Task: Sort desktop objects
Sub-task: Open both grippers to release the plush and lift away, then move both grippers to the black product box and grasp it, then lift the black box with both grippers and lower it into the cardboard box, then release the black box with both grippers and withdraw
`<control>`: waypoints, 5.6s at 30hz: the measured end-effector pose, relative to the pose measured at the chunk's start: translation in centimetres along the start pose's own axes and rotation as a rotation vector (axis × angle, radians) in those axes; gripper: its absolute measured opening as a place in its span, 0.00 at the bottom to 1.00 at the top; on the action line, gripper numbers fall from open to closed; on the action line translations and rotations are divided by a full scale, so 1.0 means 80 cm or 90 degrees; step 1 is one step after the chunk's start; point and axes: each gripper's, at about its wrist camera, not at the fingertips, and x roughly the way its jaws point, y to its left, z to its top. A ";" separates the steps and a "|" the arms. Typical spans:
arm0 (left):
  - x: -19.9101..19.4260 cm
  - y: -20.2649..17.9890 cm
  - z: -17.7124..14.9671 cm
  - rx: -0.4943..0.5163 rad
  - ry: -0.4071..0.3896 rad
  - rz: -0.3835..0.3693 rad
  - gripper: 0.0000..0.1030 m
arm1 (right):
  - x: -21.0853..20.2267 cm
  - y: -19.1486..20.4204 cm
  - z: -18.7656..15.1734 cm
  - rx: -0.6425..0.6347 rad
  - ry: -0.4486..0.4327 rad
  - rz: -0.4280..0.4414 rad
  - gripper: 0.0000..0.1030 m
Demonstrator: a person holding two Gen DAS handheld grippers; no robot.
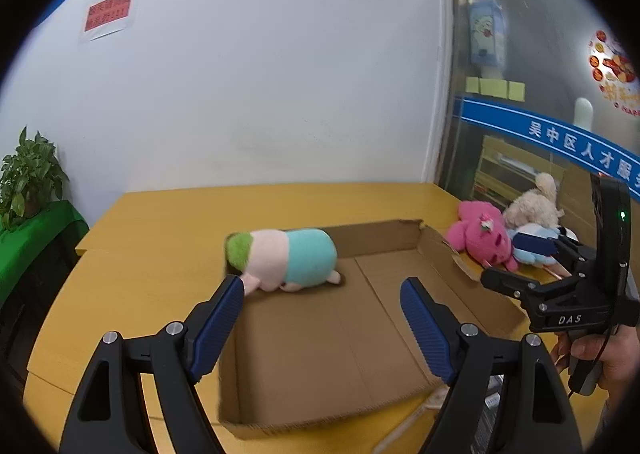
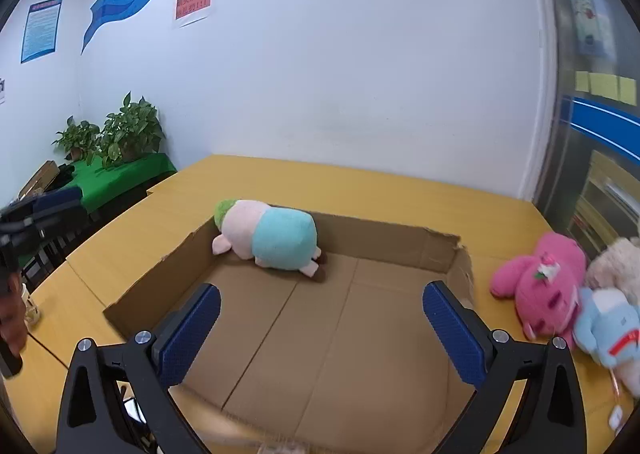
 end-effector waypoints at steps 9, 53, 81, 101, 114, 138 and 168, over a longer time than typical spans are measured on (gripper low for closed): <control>-0.017 -0.038 -0.031 -0.020 0.013 -0.041 0.78 | -0.045 0.010 -0.047 -0.003 0.024 0.004 1.00; 0.069 -0.164 -0.209 -0.015 0.359 -0.327 0.73 | -0.038 0.018 -0.296 -0.030 0.230 0.261 1.00; 0.026 -0.175 -0.185 -0.065 0.323 -0.284 0.63 | -0.106 0.034 -0.284 -0.100 0.174 0.180 0.90; 0.135 -0.094 0.127 -0.007 0.055 -0.203 0.63 | 0.005 -0.021 0.066 -0.254 -0.039 0.124 0.90; 0.401 -0.064 0.073 -0.079 0.294 -0.148 0.63 | 0.277 -0.095 0.058 -0.199 0.167 0.218 0.90; 0.241 -0.037 0.091 -0.027 0.171 -0.052 0.61 | 0.201 -0.097 0.035 -0.105 0.136 0.139 1.00; 0.009 -0.053 -0.073 -0.056 0.054 -0.056 0.77 | -0.038 0.012 -0.085 -0.012 0.023 -0.018 1.00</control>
